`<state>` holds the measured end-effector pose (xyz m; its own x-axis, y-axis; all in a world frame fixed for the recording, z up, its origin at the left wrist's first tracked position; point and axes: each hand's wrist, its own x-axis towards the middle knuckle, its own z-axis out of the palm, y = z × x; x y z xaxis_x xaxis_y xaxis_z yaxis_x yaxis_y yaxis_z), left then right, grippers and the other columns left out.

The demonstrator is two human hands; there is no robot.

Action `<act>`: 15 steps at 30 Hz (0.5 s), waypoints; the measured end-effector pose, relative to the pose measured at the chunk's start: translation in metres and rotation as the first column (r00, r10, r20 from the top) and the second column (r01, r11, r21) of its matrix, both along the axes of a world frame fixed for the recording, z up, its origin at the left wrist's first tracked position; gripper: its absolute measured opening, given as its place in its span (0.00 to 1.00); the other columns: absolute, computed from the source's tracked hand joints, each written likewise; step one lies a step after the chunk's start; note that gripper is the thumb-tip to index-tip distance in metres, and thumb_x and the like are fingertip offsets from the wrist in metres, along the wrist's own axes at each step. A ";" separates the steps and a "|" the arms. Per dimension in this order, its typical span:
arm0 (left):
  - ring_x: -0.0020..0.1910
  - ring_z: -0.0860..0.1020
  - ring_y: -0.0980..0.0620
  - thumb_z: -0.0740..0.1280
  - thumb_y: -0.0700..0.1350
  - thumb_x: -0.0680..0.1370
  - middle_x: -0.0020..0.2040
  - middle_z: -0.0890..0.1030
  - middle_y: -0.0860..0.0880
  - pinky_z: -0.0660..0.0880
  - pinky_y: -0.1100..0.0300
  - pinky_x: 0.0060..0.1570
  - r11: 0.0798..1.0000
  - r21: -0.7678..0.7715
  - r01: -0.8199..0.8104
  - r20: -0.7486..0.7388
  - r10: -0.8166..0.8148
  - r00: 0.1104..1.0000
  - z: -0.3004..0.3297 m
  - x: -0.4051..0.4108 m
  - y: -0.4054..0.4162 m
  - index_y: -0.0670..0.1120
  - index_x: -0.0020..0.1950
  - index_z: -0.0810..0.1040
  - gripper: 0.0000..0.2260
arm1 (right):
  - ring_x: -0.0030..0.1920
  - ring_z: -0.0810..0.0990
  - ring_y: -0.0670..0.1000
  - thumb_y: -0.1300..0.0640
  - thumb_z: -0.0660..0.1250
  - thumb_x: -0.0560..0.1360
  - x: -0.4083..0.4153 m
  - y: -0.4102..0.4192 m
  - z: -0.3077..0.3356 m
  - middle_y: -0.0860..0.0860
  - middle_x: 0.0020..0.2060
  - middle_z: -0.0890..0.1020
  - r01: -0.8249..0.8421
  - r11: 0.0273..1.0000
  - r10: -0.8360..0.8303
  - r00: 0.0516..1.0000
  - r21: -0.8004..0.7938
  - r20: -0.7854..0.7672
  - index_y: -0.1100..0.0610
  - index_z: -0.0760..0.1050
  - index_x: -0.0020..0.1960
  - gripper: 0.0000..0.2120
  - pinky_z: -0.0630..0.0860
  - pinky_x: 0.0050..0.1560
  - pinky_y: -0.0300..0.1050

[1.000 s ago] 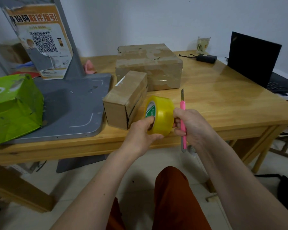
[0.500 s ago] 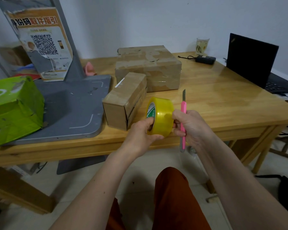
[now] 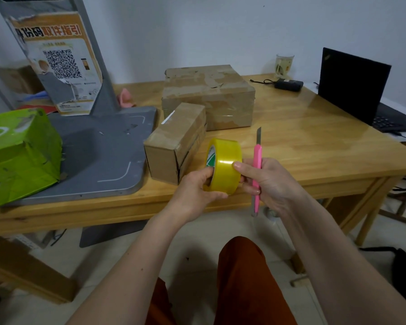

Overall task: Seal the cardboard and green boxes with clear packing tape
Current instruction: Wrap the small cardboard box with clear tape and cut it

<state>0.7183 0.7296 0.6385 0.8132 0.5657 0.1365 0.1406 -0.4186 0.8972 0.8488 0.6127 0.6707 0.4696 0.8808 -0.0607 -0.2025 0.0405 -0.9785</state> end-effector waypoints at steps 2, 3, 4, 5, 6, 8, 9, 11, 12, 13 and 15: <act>0.57 0.80 0.50 0.76 0.35 0.70 0.54 0.84 0.47 0.76 0.51 0.60 0.999 -0.046 0.009 0.000 -0.009 1.000 0.001 -0.001 0.000 0.47 0.58 0.81 0.18 | 0.28 0.64 0.47 0.64 0.64 0.78 -0.001 -0.002 -0.001 0.56 0.33 0.69 -0.021 1.000 0.021 1.000 0.001 0.013 0.64 0.72 0.42 0.07 0.62 0.24 0.34; 0.56 0.80 0.49 0.76 0.34 0.70 0.54 0.84 0.47 0.77 0.53 0.60 0.997 -0.083 0.007 0.009 -0.006 1.000 0.001 -0.002 0.000 0.47 0.57 0.81 0.18 | 0.28 0.65 0.46 0.65 0.63 0.78 -0.003 -0.002 -0.001 0.56 0.33 0.69 -0.028 1.000 0.028 1.000 0.005 0.015 0.65 0.72 0.43 0.06 0.62 0.24 0.34; 0.56 0.80 0.48 0.76 0.34 0.69 0.54 0.84 0.47 0.77 0.55 0.59 0.992 -0.130 0.002 0.021 0.001 1.000 0.002 -0.004 -0.001 0.48 0.58 0.80 0.19 | 0.27 0.66 0.45 0.66 0.62 0.78 -0.005 -0.002 -0.001 0.56 0.34 0.70 -0.030 0.999 0.030 1.000 0.014 0.004 0.65 0.73 0.44 0.05 0.63 0.24 0.34; 0.57 0.80 0.49 0.77 0.35 0.69 0.55 0.83 0.48 0.77 0.56 0.58 0.984 -0.180 -0.014 0.046 0.023 0.999 0.004 -0.005 -0.003 0.50 0.59 0.79 0.21 | 0.28 0.68 0.45 0.67 0.61 0.79 -0.008 -0.002 -0.001 0.57 0.34 0.71 -0.027 0.999 0.028 0.999 0.023 -0.021 0.66 0.73 0.46 0.04 0.64 0.24 0.34; 0.57 0.80 0.51 0.78 0.38 0.68 0.56 0.82 0.50 0.78 0.56 0.57 0.975 -0.216 -0.044 0.073 0.061 0.995 0.005 -0.007 -0.006 0.53 0.60 0.77 0.24 | 0.29 0.71 0.45 0.68 0.61 0.79 -0.011 -0.002 -0.001 0.59 0.36 0.73 -0.016 0.999 0.018 0.998 0.037 -0.052 0.68 0.74 0.48 0.05 0.64 0.24 0.34; 0.56 0.79 0.55 0.79 0.45 0.67 0.57 0.81 0.54 0.77 0.55 0.57 0.969 -0.204 -0.141 0.110 0.166 0.980 0.010 -0.007 -0.014 0.56 0.65 0.73 0.29 | 0.36 0.76 0.49 0.67 0.61 0.78 -0.016 -0.002 -0.001 0.64 0.42 0.79 0.018 0.998 -0.012 0.995 0.063 -0.094 0.73 0.75 0.53 0.09 0.63 0.23 0.34; 0.57 0.78 0.57 0.79 0.46 0.68 0.58 0.80 0.56 0.76 0.56 0.58 0.967 -0.157 -0.201 0.126 0.221 0.967 0.011 -0.007 -0.020 0.56 0.67 0.71 0.31 | 0.39 0.77 0.51 0.65 0.61 0.79 -0.019 -0.001 -0.001 0.65 0.46 0.82 0.041 0.997 -0.034 0.994 0.065 -0.104 0.72 0.76 0.55 0.11 0.62 0.23 0.35; 0.62 0.73 0.61 0.78 0.45 0.70 0.63 0.75 0.59 0.71 0.62 0.62 0.955 -0.037 -0.294 0.173 0.296 0.939 0.012 -0.007 -0.030 0.56 0.72 0.66 0.34 | 0.41 0.78 0.55 0.60 0.63 0.79 -0.025 0.002 0.000 0.64 0.48 0.84 0.099 0.994 -0.092 0.986 0.045 -0.136 0.69 0.77 0.54 0.12 0.61 0.22 0.35; 0.65 0.70 0.62 0.77 0.45 0.71 0.65 0.72 0.59 0.68 0.64 0.63 0.954 0.006 -0.299 0.189 0.292 0.937 0.013 -0.007 -0.032 0.55 0.75 0.64 0.36 | 0.41 0.77 0.55 0.57 0.64 0.79 -0.026 0.004 -0.001 0.63 0.48 0.84 0.124 0.992 -0.116 0.980 0.036 -0.160 0.68 0.78 0.54 0.13 0.60 0.20 0.34; 0.67 0.67 0.63 0.76 0.45 0.72 0.68 0.70 0.59 0.66 0.66 0.64 0.961 0.039 -0.273 0.190 0.262 0.946 0.014 -0.006 -0.031 0.55 0.76 0.61 0.38 | 0.38 0.77 0.54 0.54 0.65 0.78 -0.027 0.006 0.000 0.61 0.46 0.85 0.141 0.990 -0.134 0.974 0.025 -0.181 0.67 0.78 0.54 0.15 0.59 0.19 0.34; 0.68 0.63 0.63 0.75 0.46 0.73 0.68 0.66 0.58 0.61 0.69 0.64 0.971 0.134 -0.196 0.138 0.178 0.974 0.015 -0.005 -0.030 0.58 0.78 0.57 0.39 | 0.33 0.77 0.50 0.50 0.67 0.77 -0.025 0.008 0.002 0.59 0.41 0.83 0.171 0.985 -0.170 0.964 -0.009 -0.204 0.65 0.78 0.55 0.18 0.57 0.18 0.34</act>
